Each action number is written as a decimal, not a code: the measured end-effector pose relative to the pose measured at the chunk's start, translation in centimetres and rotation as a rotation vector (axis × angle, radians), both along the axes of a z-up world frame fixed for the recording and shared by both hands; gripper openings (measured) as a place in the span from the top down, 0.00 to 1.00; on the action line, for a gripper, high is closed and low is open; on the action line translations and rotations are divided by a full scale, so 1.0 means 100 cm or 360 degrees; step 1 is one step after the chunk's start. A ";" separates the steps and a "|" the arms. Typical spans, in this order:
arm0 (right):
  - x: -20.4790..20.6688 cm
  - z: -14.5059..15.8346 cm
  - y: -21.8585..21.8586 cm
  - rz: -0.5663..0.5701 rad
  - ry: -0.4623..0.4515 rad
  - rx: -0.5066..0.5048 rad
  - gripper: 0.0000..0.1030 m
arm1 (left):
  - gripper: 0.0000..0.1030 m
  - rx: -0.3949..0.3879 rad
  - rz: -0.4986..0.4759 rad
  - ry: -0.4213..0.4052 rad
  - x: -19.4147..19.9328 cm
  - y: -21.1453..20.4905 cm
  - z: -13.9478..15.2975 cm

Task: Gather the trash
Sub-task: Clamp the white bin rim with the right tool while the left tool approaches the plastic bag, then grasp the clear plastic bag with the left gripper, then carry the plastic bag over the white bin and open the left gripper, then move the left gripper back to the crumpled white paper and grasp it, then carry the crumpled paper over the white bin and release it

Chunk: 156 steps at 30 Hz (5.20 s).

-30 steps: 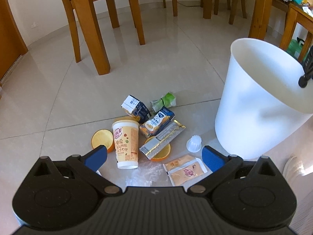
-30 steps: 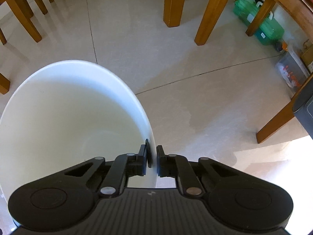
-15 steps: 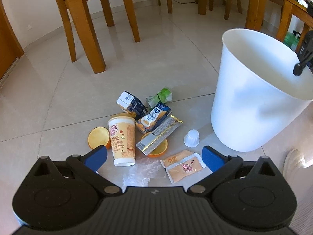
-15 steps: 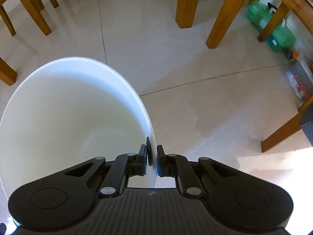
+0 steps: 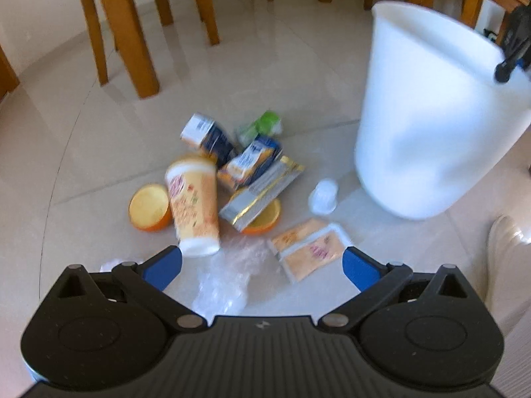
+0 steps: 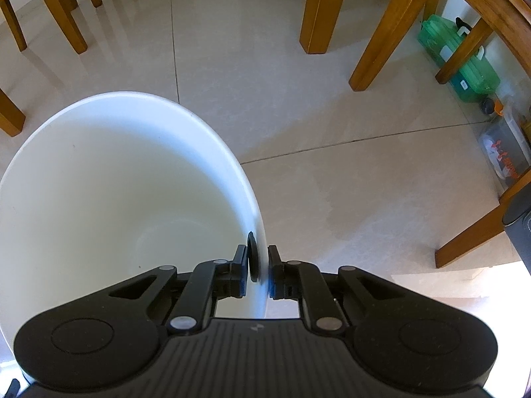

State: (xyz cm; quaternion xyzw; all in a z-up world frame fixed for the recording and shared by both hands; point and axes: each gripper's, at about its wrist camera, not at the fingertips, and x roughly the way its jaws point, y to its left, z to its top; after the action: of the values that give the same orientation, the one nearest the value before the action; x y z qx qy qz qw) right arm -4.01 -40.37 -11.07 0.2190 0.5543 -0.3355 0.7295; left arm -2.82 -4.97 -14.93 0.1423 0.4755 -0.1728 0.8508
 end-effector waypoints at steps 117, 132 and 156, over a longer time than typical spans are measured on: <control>0.027 0.007 0.009 0.0035 0.0061 -0.0076 0.83 | 0.08 0.0046 0.0529 0.0188 0.109 0.109 -0.068; 0.028 0.009 0.011 0.0019 0.0061 -0.0081 0.83 | 0.20 0.0054 0.0746 0.0239 0.113 0.141 -0.146; 0.032 0.009 0.010 -0.0003 0.0055 -0.0082 0.83 | 0.60 0.0133 0.0510 0.0294 0.112 0.126 -0.118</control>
State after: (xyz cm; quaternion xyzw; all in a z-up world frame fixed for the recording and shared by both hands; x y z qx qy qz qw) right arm -0.76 -39.38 -10.15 0.1950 0.5577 -0.3542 0.7249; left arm 8.34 7.61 -26.74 0.0834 0.5749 -0.0275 0.8135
